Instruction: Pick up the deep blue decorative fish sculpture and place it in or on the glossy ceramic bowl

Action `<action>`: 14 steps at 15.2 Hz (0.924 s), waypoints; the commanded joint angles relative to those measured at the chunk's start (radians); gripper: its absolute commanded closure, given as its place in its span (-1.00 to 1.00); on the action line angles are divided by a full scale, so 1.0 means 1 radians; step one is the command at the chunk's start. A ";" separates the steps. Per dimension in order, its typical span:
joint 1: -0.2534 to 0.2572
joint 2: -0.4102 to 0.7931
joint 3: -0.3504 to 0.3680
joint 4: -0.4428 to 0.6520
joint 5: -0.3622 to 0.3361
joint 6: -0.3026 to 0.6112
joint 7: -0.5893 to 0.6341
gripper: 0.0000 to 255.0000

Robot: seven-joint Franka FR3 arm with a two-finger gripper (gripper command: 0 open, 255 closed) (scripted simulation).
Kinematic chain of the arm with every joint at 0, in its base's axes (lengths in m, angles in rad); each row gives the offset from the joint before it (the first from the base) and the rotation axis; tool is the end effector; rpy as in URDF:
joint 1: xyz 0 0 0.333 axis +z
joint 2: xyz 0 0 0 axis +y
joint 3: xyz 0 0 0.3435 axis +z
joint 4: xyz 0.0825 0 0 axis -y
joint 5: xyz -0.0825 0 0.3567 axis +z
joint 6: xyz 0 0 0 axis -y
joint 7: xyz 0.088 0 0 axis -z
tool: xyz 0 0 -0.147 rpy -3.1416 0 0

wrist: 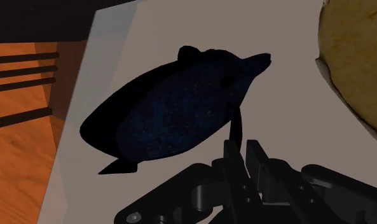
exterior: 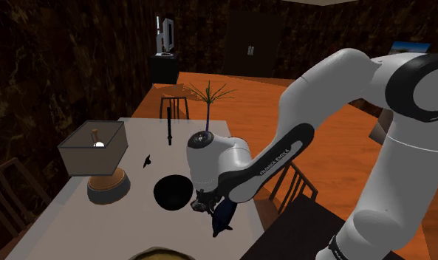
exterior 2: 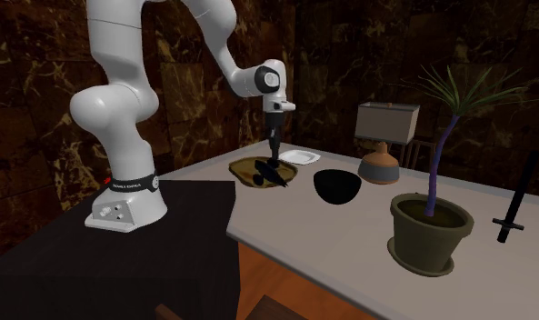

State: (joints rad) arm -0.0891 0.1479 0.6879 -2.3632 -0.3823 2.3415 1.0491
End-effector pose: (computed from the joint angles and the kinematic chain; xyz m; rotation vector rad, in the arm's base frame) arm 0.4007 0.2566 0.2777 2.9324 -0.2418 0.0540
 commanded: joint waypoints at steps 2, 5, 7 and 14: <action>-0.008 -0.042 0.013 0.004 0.048 -0.030 -0.037 1.00; -0.013 -0.083 0.022 0.011 0.093 -0.061 -0.073 1.00; -0.015 -0.109 0.025 0.017 0.120 -0.083 -0.096 1.00; -0.017 -0.029 0.017 0.169 0.075 -0.177 -0.097 1.00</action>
State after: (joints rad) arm -0.1066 0.0863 0.7073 -2.2284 -0.2824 2.1761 0.9411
